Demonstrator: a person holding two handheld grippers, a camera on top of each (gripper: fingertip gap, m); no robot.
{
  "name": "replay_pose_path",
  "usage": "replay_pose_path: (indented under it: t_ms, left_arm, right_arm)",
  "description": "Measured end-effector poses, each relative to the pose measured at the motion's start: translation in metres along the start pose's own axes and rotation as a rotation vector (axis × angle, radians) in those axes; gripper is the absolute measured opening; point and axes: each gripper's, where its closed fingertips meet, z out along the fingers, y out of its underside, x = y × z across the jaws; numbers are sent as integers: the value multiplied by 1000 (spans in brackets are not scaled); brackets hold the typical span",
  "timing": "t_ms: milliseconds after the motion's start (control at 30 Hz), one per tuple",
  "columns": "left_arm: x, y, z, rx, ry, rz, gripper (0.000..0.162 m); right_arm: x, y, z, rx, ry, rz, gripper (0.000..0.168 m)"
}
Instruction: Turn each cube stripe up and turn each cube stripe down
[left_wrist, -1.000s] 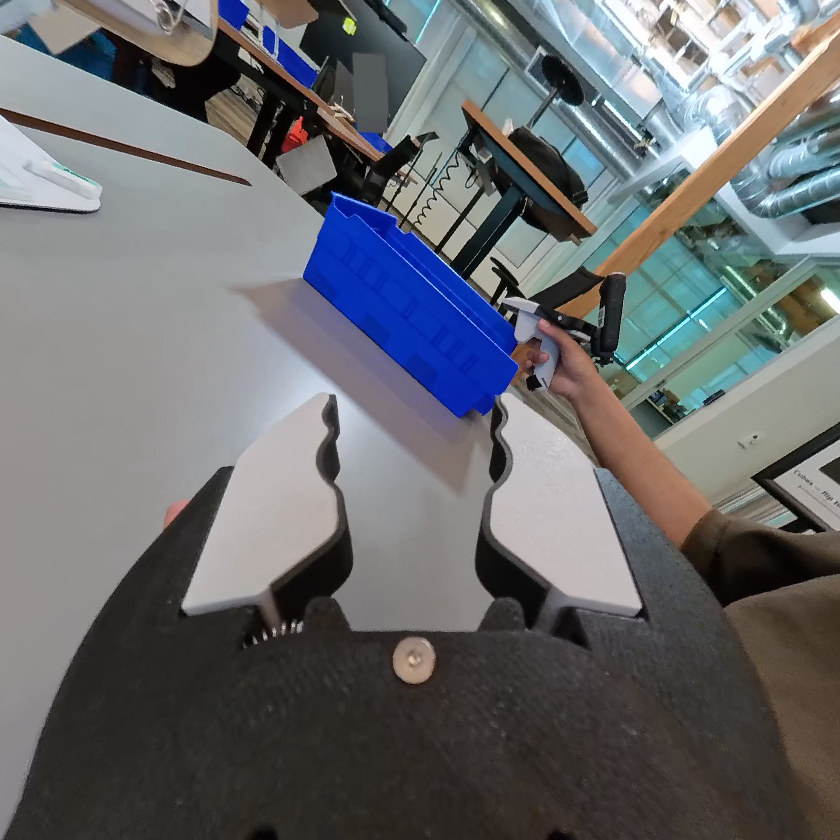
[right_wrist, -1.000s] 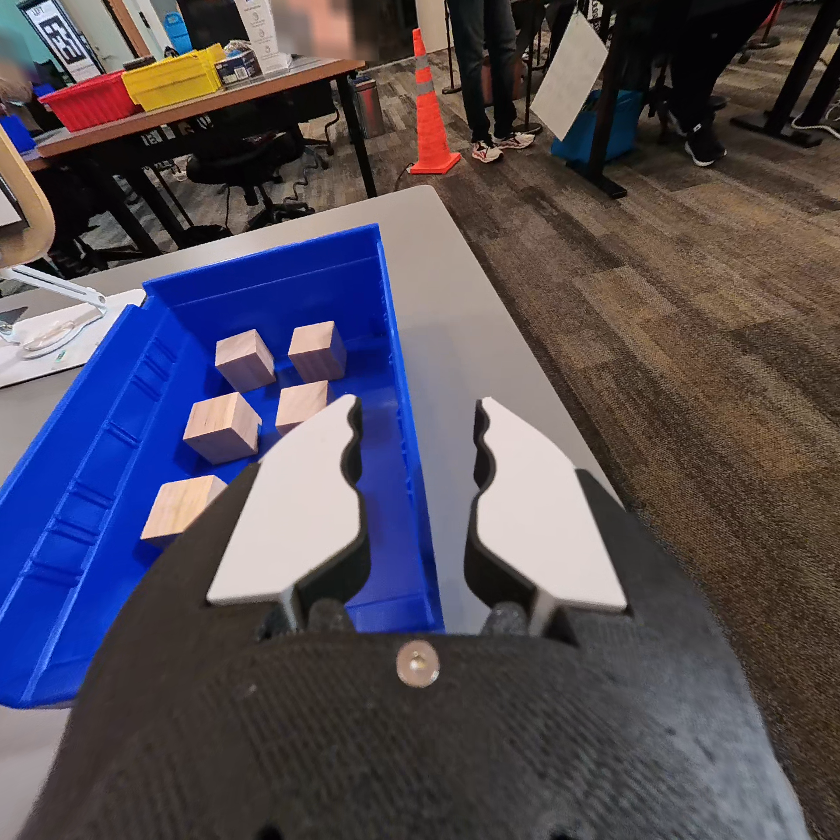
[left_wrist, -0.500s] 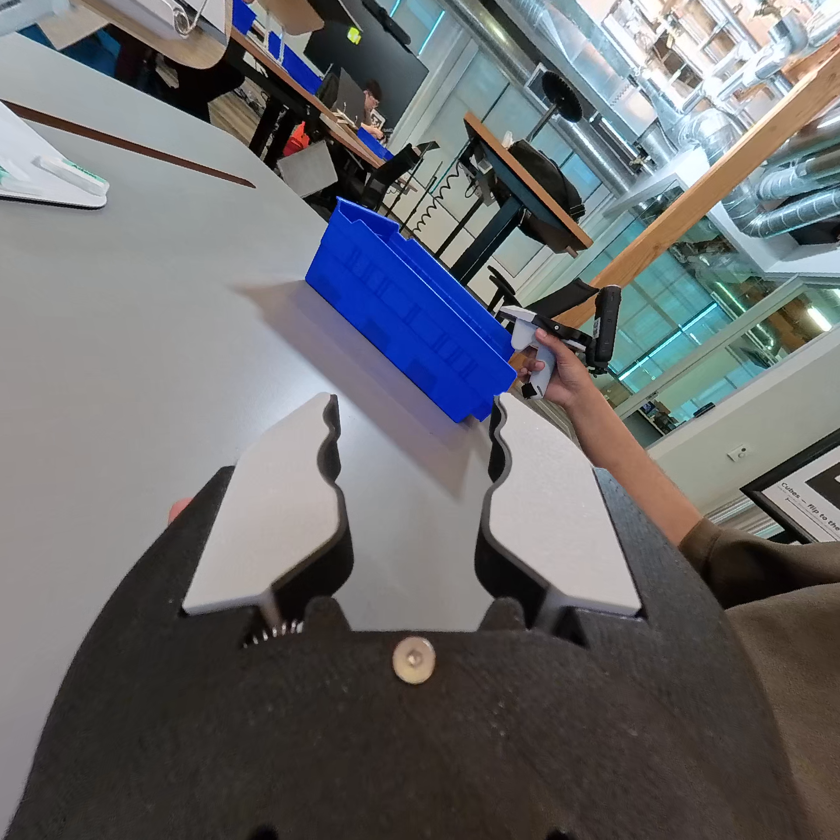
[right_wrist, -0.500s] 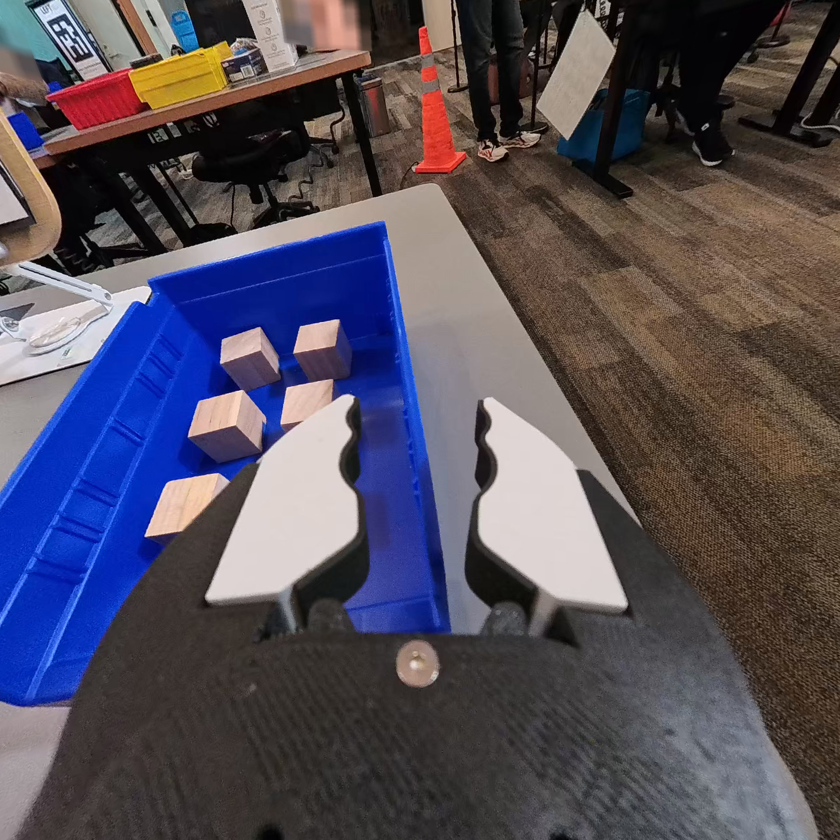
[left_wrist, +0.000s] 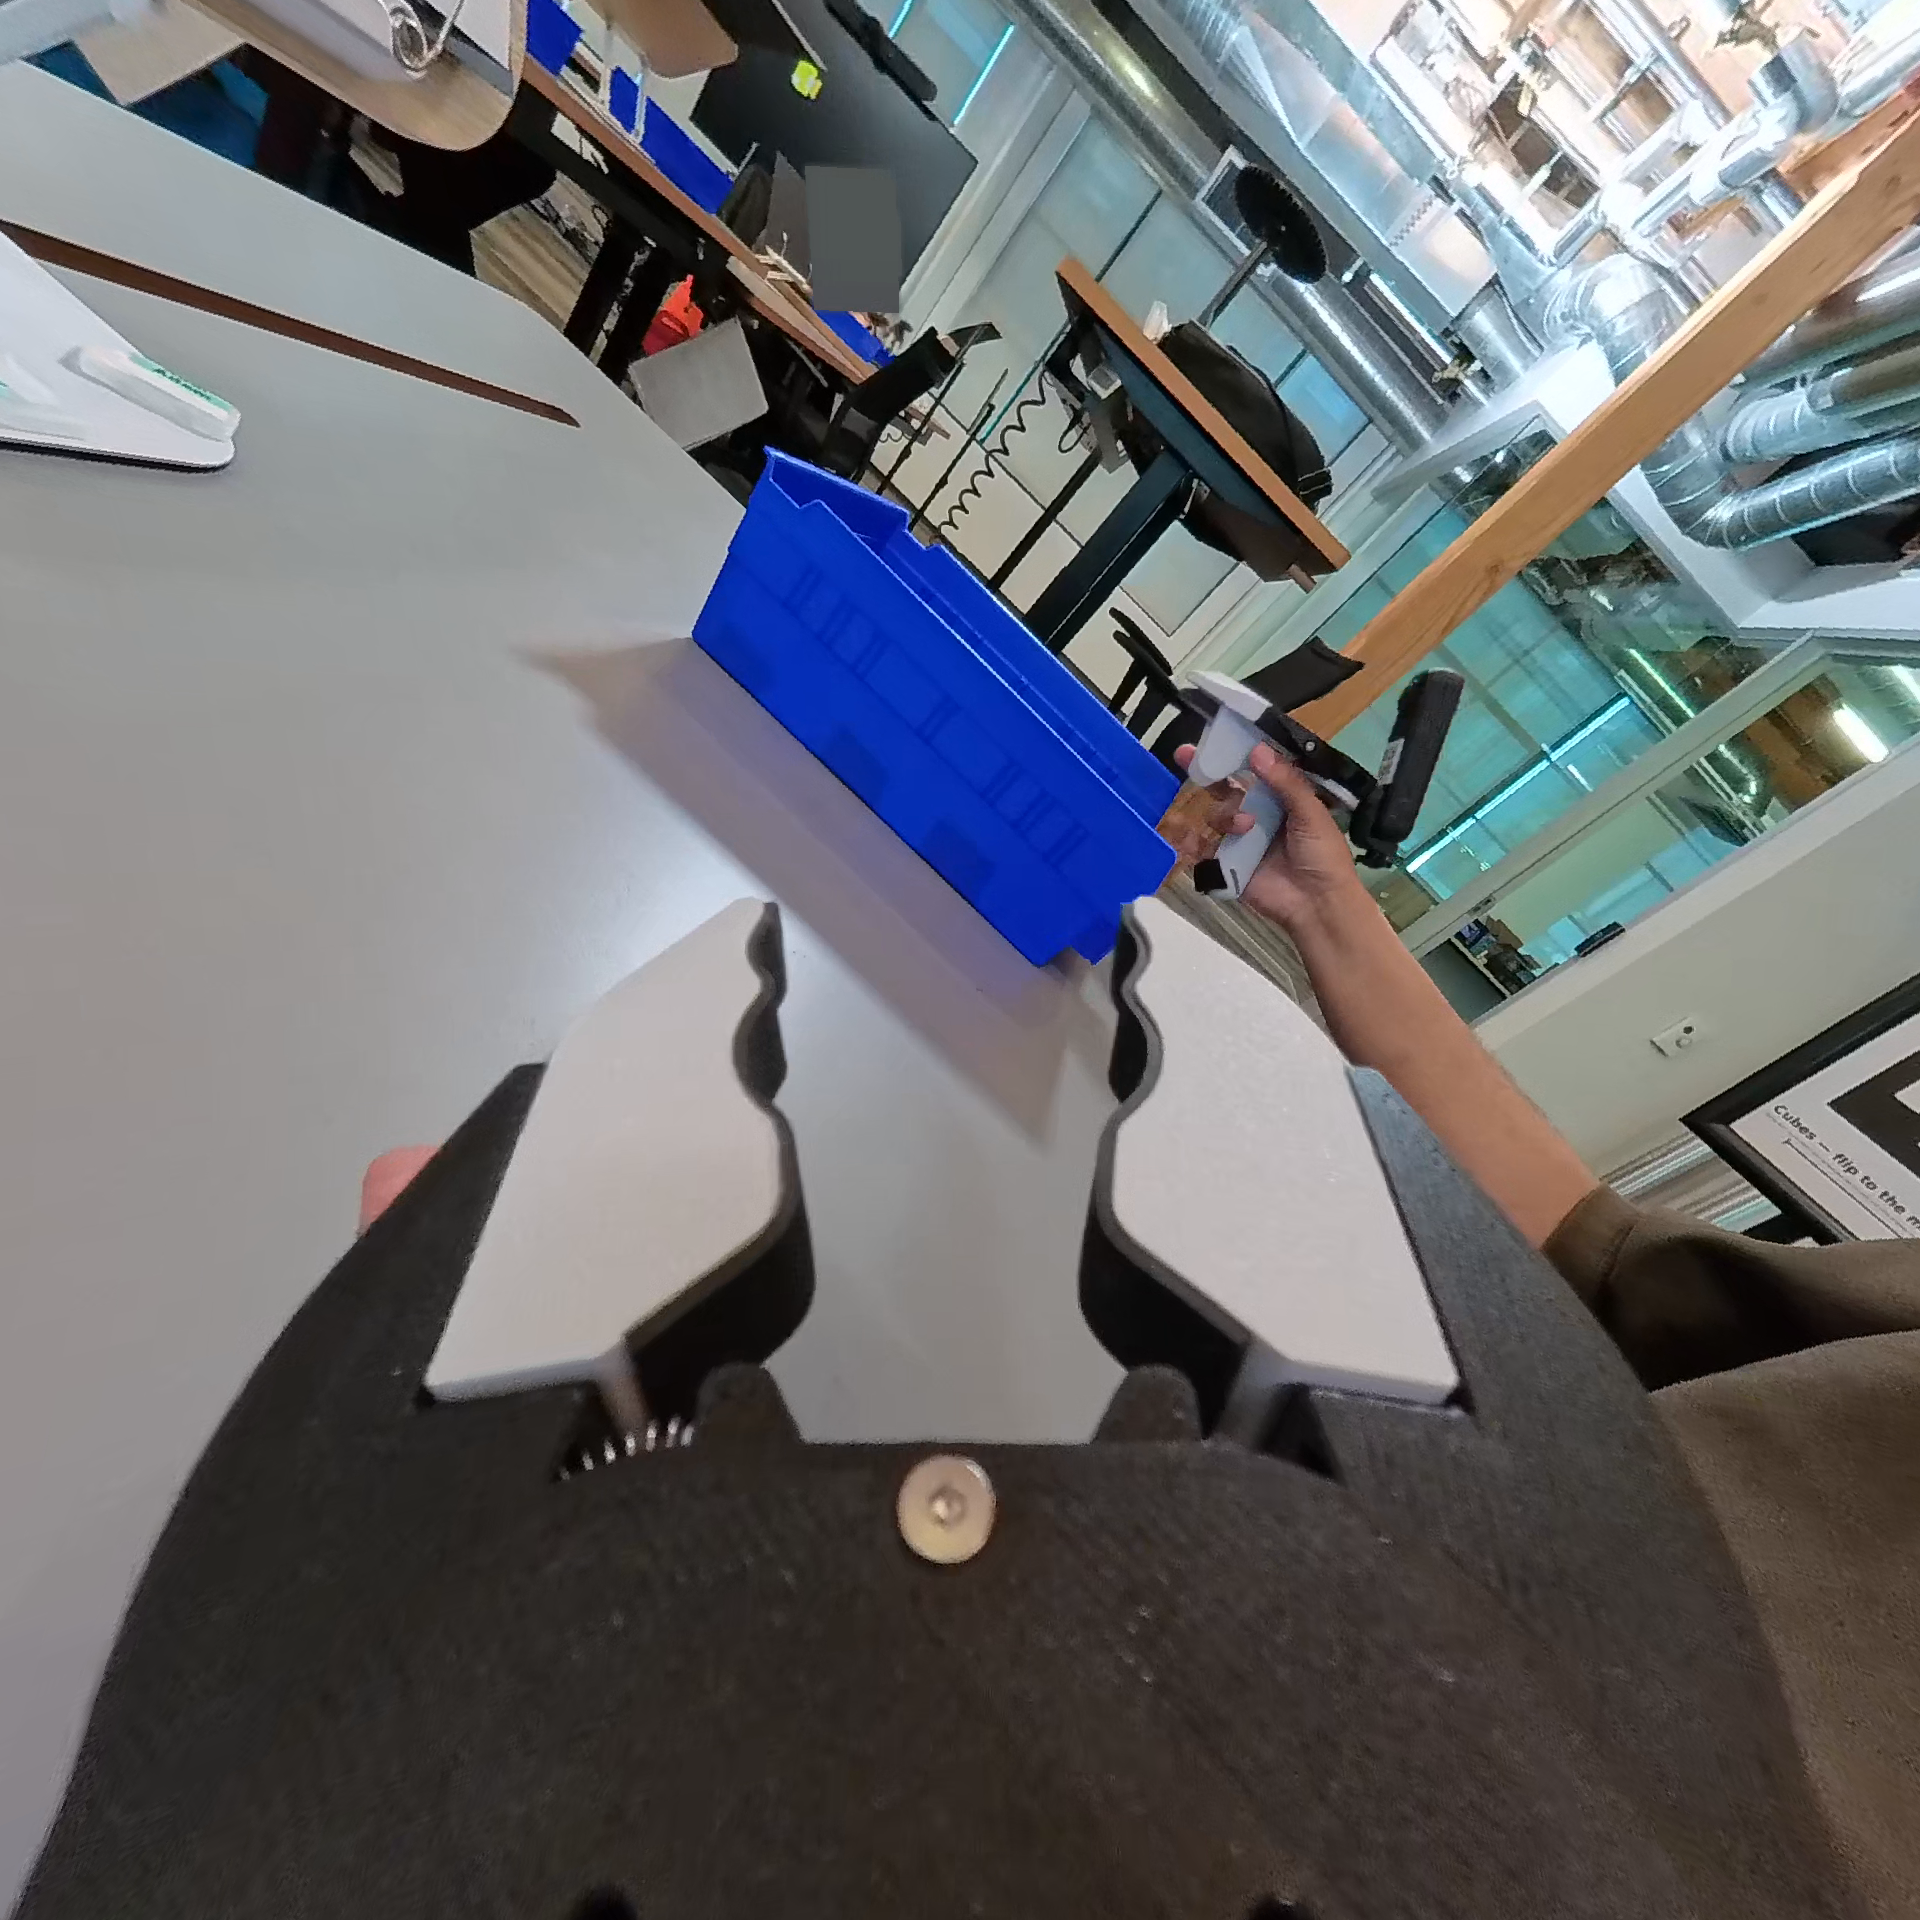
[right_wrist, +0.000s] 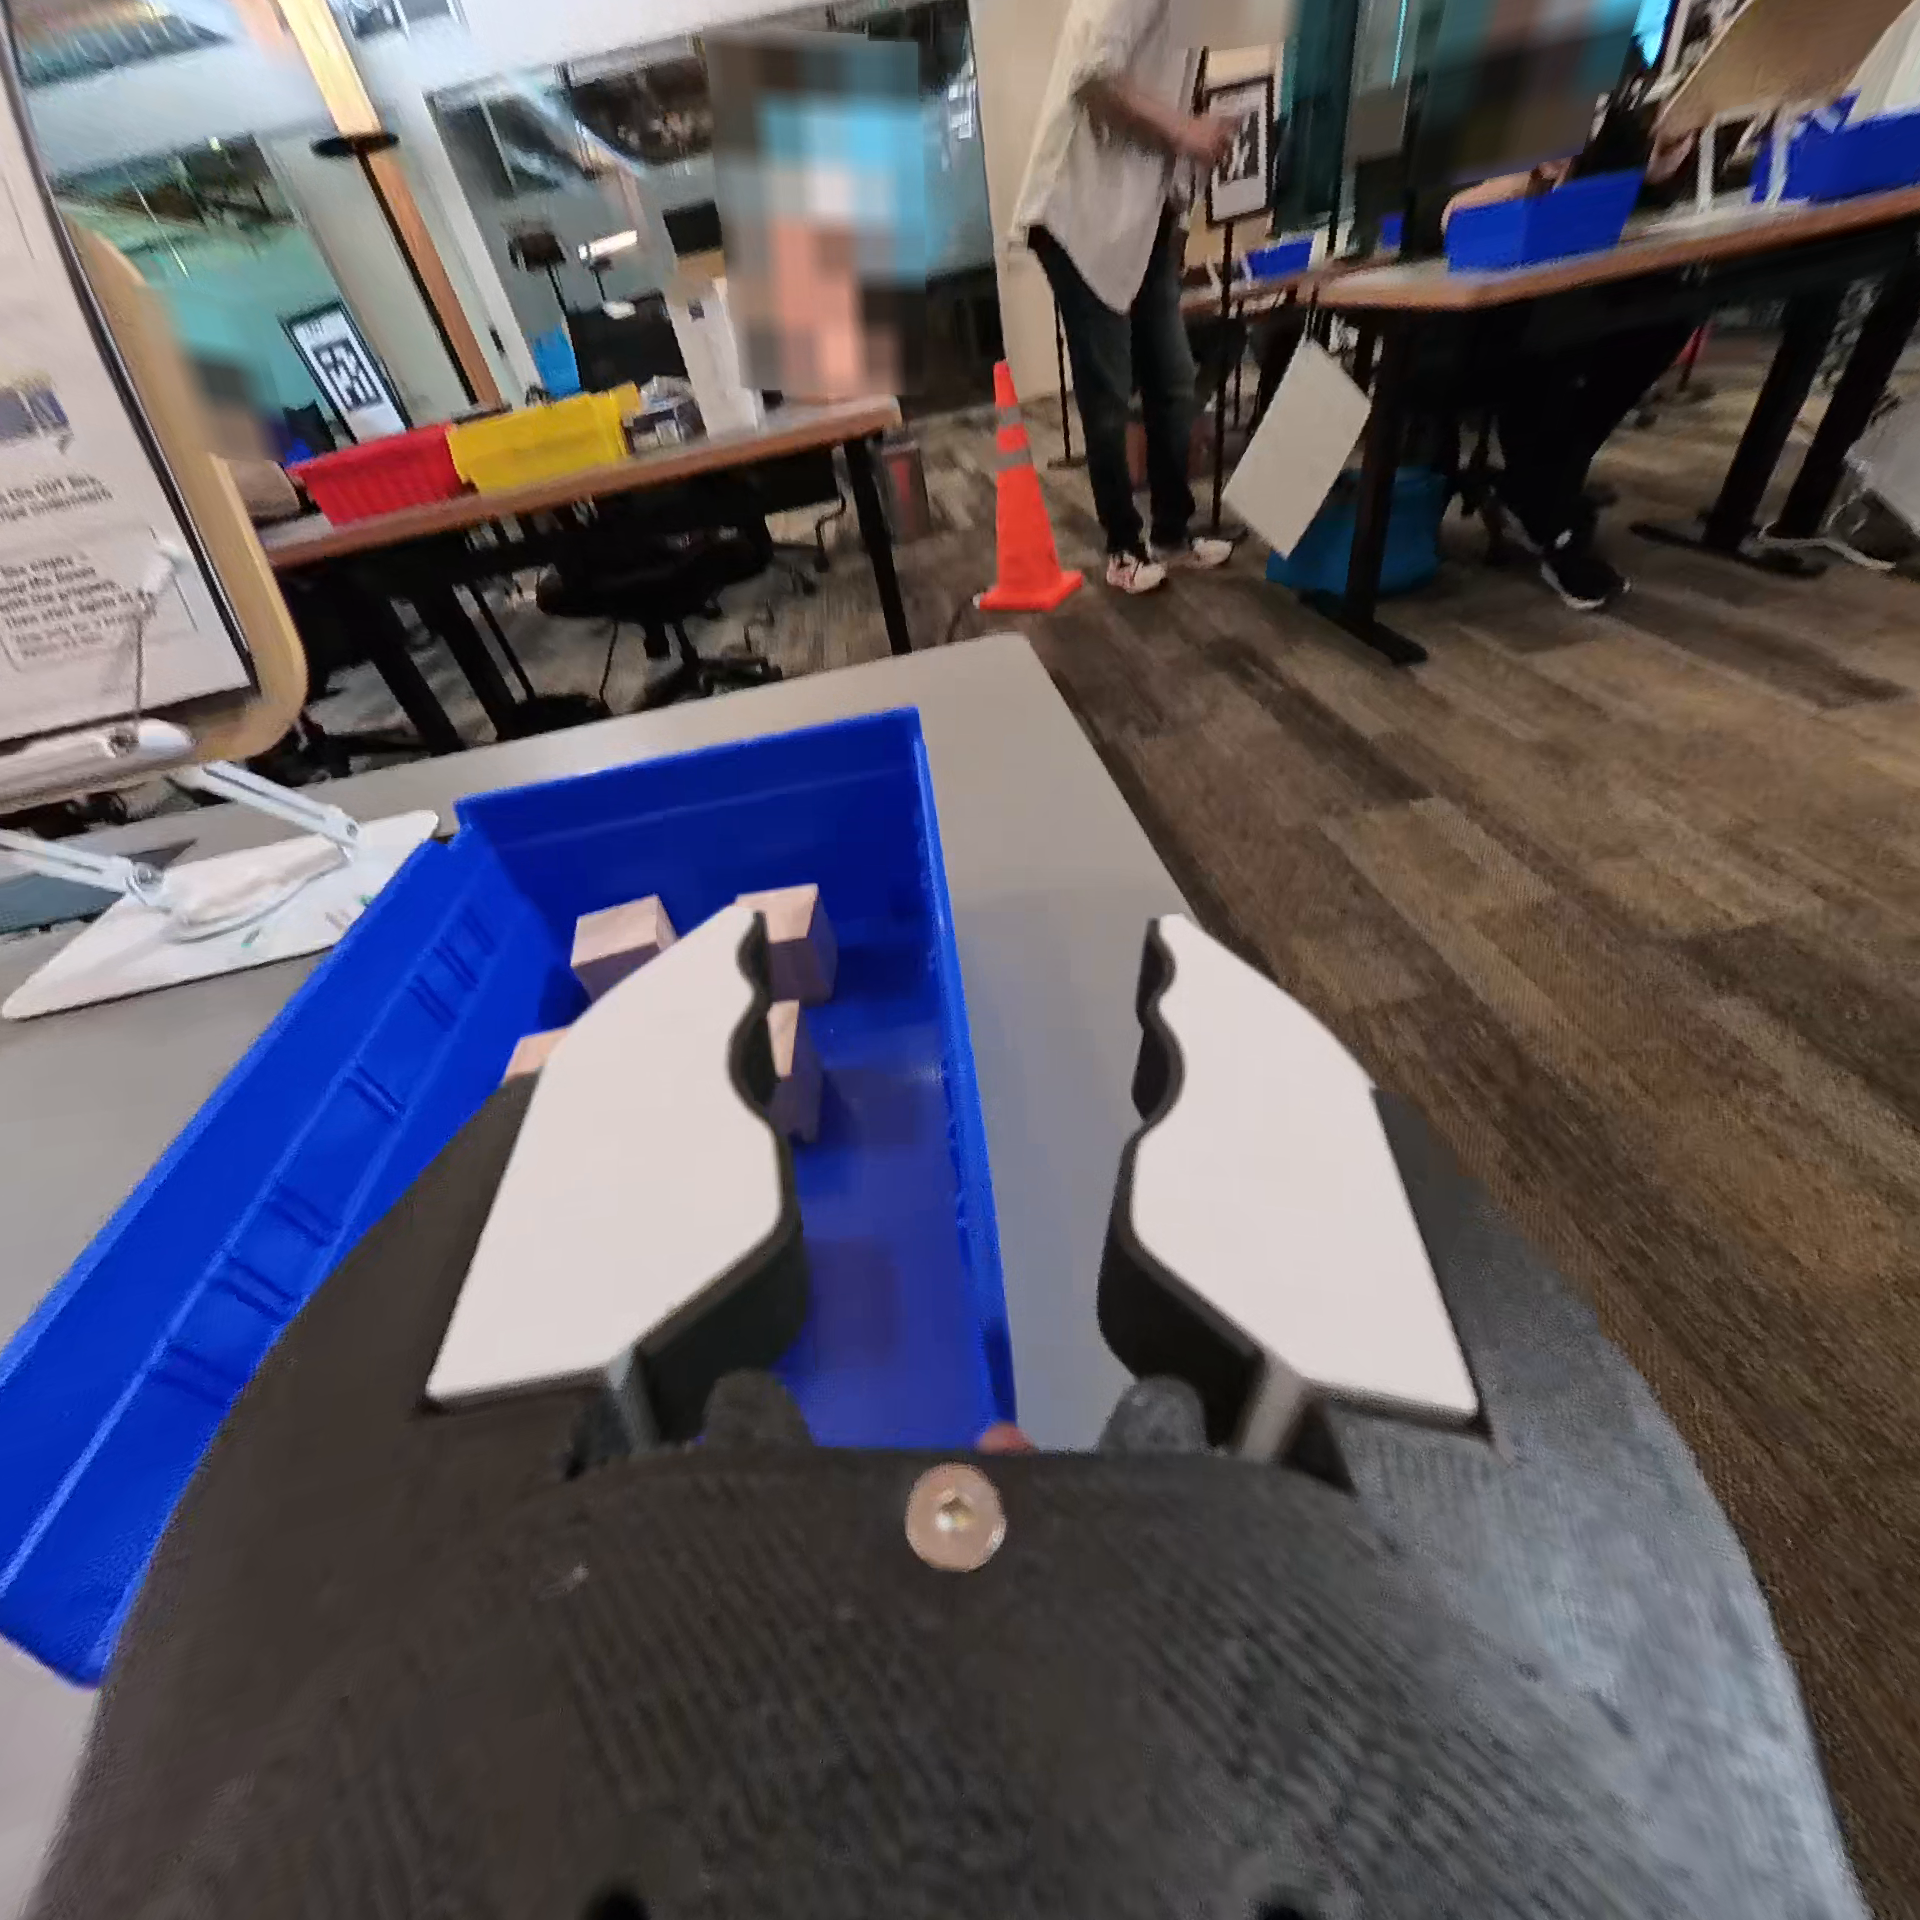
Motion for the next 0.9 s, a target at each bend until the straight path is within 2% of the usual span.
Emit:
replay_pose_path:
  t_ms: [67, 167, 233, 300, 433, 667, 900]
  left_arm:
    - [2, -2, -1, 9, 15, -5, 54]
    - [2, -3, -3, 13, 17, -4, 53]
    - [10, 0, -5, -20, 74, 4, 52]
    - [18, 0, -6, -29, 121, 15, 51]
    - [21, -5, -8, 8, 98, 84, 45]
    - [18, -1, -7, -13, 83, 98, 43]
    - [18, 5, -3, -38, 99, 82, 42]
  right_arm:
    - [-1, -4, -1, 22, 9, -9, 63]
    - [-3, -4, 0, 29, 30, -47, 62]
    - [-5, -2, 2, 22, 35, -79, 61]
    - [-8, 3, 4, -7, 32, -104, 60]
    - [-14, 20, 6, -130, -13, -133, 50]
    - [9, 45, 2, -271, 18, -141, 61]
    - [11, 71, 4, -382, -15, -91, 62]
